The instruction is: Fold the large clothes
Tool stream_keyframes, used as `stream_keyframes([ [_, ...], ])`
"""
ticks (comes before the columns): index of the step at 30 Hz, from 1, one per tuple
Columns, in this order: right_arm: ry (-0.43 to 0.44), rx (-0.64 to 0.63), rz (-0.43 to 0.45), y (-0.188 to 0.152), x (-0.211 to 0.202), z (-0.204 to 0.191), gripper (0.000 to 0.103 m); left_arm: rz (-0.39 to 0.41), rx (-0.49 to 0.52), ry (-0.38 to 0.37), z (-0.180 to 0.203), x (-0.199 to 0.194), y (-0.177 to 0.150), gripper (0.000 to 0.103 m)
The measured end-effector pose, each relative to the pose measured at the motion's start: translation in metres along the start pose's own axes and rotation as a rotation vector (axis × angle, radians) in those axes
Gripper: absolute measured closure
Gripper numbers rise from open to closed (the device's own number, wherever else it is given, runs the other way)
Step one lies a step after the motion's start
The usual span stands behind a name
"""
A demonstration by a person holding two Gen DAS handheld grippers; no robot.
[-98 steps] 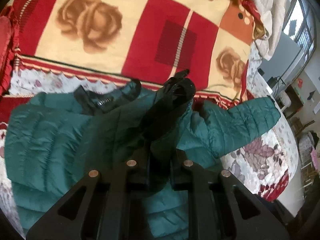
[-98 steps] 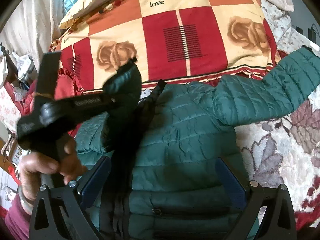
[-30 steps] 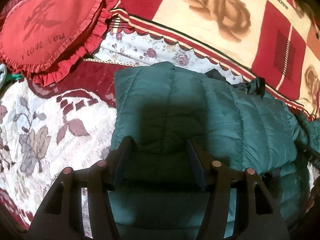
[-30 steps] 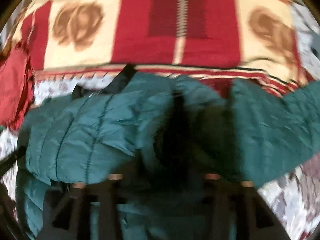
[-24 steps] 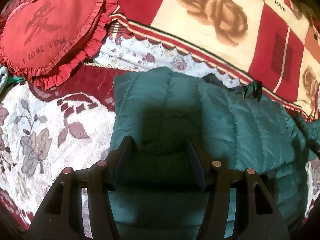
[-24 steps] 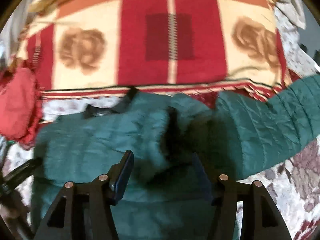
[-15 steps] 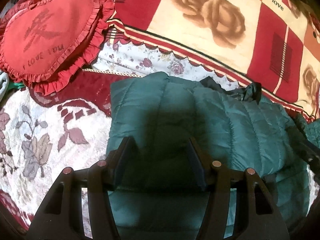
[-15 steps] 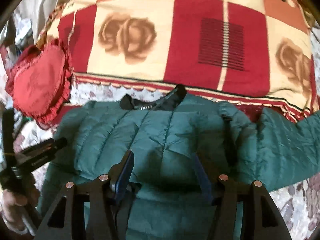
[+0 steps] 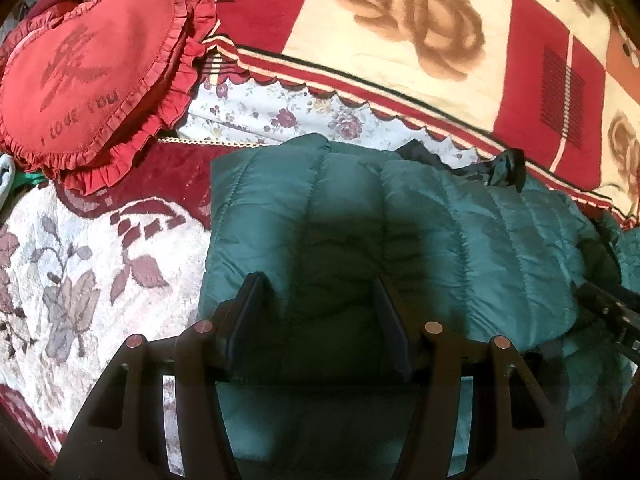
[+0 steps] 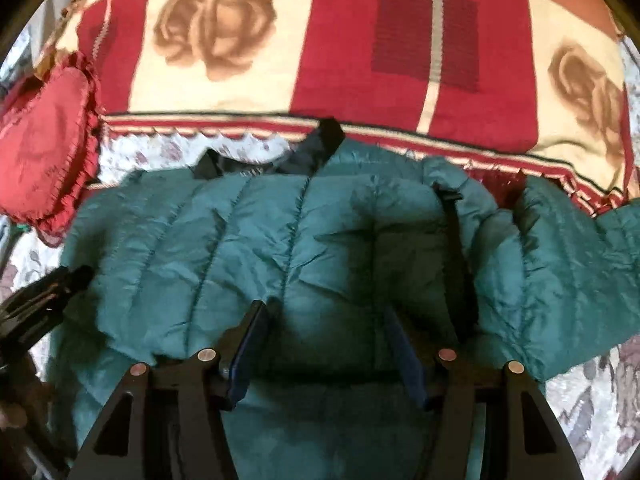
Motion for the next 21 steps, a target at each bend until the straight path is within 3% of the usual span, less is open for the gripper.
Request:
stream_keyframes([
  [3, -0.003, -0.015, 0.029, -0.003, -0.011, -0.002, 0.045, 0.005, -0.006, -0.013, 0.000, -0.008, -0.001, 0.046],
  [9, -0.032, 0.020, -0.050, -0.022, 0.014, 0.014, 0.045, 0.025, 0.020, -0.017, 0.010, -0.026, -0.006, 0.046],
  [19, -0.021, 0.001, -0.004, -0.028, -0.033, 0.009, 0.044, 0.056, 0.044, -0.048, 0.029, -0.050, -0.010, 0.046],
  [21, -0.021, -0.004, -0.001, -0.031, -0.038, 0.008, 0.040, 0.059, 0.050, -0.049, 0.033, -0.052, -0.010, 0.046],
])
Point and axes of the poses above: each gripper's, at about its wrist camera, not at the fingertips, and x roughly the way its jaws point, z to its right, y to its top, the point moved 5 cm from there along x, roughly the way its jaws point, and after that the axes turned 11 degrees about y, right-handed, at the moved point
